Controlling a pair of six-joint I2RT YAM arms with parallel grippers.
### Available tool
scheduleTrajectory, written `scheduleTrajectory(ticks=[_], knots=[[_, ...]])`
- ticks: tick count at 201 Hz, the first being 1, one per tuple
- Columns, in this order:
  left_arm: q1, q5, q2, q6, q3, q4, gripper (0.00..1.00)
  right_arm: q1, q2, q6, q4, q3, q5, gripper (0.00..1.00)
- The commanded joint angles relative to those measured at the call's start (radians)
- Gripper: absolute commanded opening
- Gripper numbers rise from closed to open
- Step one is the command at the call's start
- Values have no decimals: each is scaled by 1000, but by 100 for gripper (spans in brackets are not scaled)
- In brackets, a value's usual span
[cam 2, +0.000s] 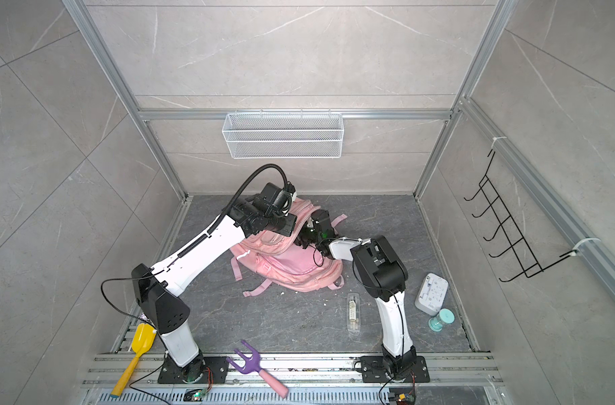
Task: Pack books, pencil case, and school supplies into a backpack
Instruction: Place the pencil case in the student bag.
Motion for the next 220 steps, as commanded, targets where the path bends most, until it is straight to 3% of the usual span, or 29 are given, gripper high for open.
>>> scheduleTrajectory(ticks=[1,28,64,138,220], knots=[[-1,15,-84,-17,8,83,0,28,33,-4,-14,115,33,24],[5,21,-95,-20,-22,96,0,39,43,-72,-180,169,35,52],[17,29,-107,-22,-56,113,0,38,-43,-234,-418,157,96,70],[22,65,-92,-30,-85,134,0,-15,-249,-475,-722,104,164,74],[4,183,73,-45,4,131,0,-64,-612,-556,-793,-290,279,71]])
